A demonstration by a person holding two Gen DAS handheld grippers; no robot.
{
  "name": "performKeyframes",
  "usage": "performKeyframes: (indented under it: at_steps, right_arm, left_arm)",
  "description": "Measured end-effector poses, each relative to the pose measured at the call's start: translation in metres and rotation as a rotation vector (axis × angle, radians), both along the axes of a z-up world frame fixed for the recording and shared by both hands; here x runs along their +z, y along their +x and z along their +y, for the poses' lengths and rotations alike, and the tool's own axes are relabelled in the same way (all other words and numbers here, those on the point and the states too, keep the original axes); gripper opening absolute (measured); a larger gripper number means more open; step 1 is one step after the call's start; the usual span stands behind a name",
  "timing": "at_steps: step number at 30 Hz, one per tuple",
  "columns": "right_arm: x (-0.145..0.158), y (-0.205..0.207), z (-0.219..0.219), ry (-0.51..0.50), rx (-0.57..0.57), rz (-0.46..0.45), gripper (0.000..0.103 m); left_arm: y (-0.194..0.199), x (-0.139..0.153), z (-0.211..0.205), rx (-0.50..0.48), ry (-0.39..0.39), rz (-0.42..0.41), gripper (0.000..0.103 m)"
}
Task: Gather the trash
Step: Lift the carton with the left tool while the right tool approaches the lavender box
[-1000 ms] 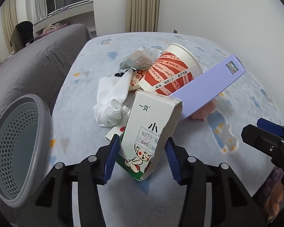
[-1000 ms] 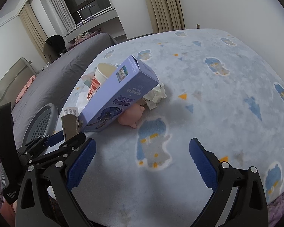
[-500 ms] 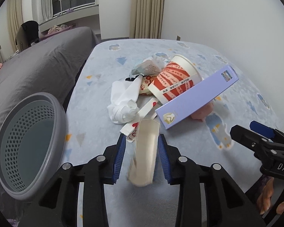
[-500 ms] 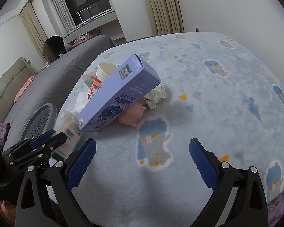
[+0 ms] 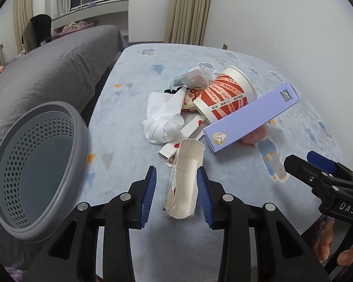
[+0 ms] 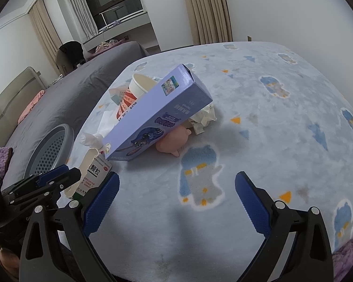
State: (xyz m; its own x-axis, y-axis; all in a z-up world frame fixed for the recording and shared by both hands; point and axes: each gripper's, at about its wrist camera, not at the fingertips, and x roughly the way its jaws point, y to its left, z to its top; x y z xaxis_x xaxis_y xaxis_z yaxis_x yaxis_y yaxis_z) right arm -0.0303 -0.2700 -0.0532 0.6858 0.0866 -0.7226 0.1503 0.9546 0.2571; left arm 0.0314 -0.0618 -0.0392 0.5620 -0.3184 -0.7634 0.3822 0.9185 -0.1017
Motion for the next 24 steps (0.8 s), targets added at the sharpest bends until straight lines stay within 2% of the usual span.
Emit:
performKeyframes:
  at_steps: [2,4,6,7,19,22,24]
  right_arm:
    - [0.0,0.0,-0.001,0.002,-0.002,0.0,0.094]
    - [0.0,0.0,-0.002,0.005,-0.003,0.0,0.094]
    - [0.0,0.0,-0.003,0.008,-0.002,-0.001,0.094]
    - [0.001,0.0,-0.003,0.009,-0.002,-0.002,0.094]
    - [0.0,-0.001,-0.006,0.024,0.0,-0.001,0.094]
    - [-0.001,-0.001,-0.007,0.023,0.0,0.001,0.094]
    - [-0.001,-0.001,-0.008,0.022,-0.002,0.001,0.094]
  left_arm:
    - [-0.001,0.001,-0.001,-0.006,-0.004,0.001,0.036]
    - [-0.002,0.002,-0.004,-0.017,-0.006,0.001,0.043]
    - [-0.004,0.003,-0.009,-0.023,0.004,-0.007,0.055]
    - [-0.004,0.002,-0.011,-0.026,0.01,-0.008,0.056]
    - [0.011,-0.027,-0.022,-0.016,0.051,0.073,0.056]
    - [0.013,-0.03,-0.023,-0.02,0.048,0.089,0.044]
    - [0.015,-0.031,-0.024,-0.024,0.046,0.097,0.028]
